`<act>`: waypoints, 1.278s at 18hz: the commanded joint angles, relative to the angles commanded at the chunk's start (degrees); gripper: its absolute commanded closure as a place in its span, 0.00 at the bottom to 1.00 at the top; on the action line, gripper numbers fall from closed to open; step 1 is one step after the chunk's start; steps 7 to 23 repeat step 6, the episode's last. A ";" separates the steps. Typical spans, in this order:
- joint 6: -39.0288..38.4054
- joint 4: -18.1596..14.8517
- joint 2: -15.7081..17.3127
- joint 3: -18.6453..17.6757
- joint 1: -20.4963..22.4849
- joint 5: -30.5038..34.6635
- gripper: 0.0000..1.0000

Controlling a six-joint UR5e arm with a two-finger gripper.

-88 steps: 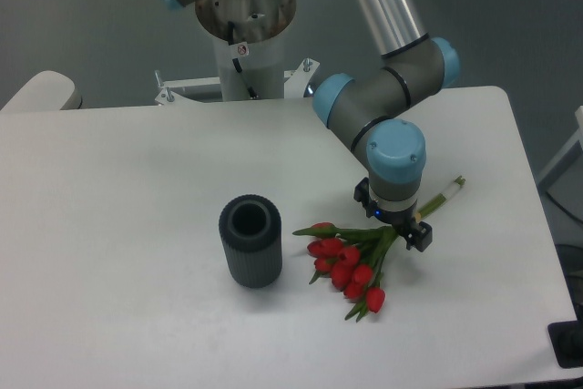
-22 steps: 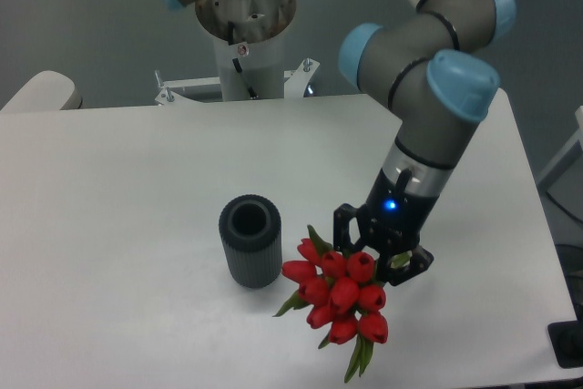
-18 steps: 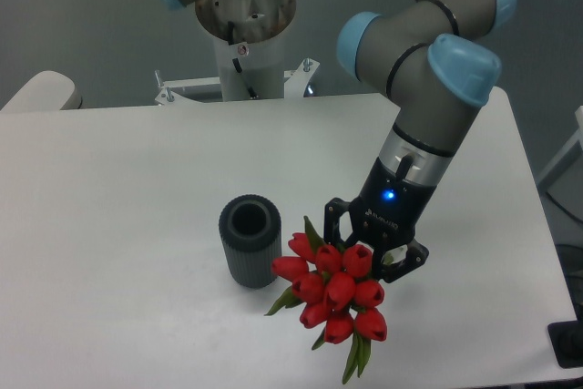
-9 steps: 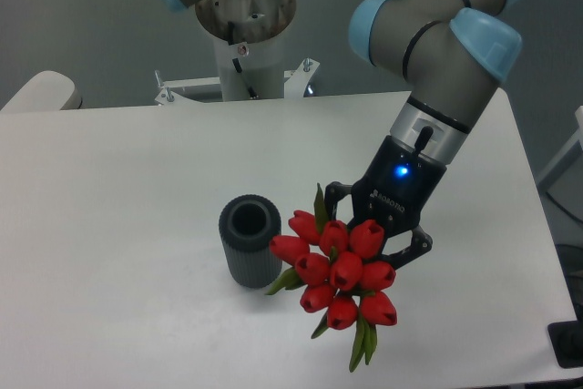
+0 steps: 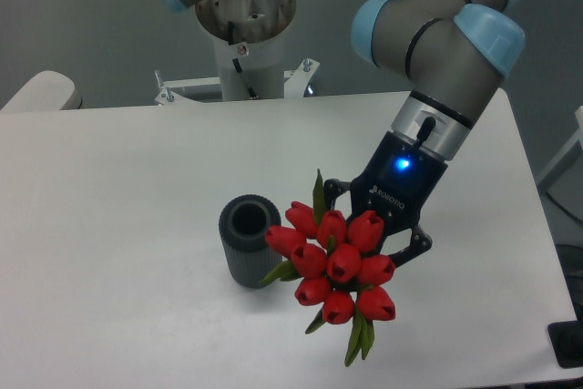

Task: Pick up the flowers from the table
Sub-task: 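Raise the tulips higher and hold them above the table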

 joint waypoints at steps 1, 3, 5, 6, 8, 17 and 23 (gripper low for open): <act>0.00 0.09 0.09 0.00 0.00 0.00 0.63; 0.00 0.09 0.09 -0.35 0.00 0.00 0.63; 0.00 0.09 0.09 -0.35 0.00 0.00 0.63; 0.00 0.00 0.09 -0.27 0.00 0.00 0.63; 0.00 0.00 0.09 -0.27 0.00 0.00 0.63; 0.00 0.00 0.09 -0.27 0.00 0.00 0.63; 0.00 0.00 0.09 -0.27 0.00 0.00 0.63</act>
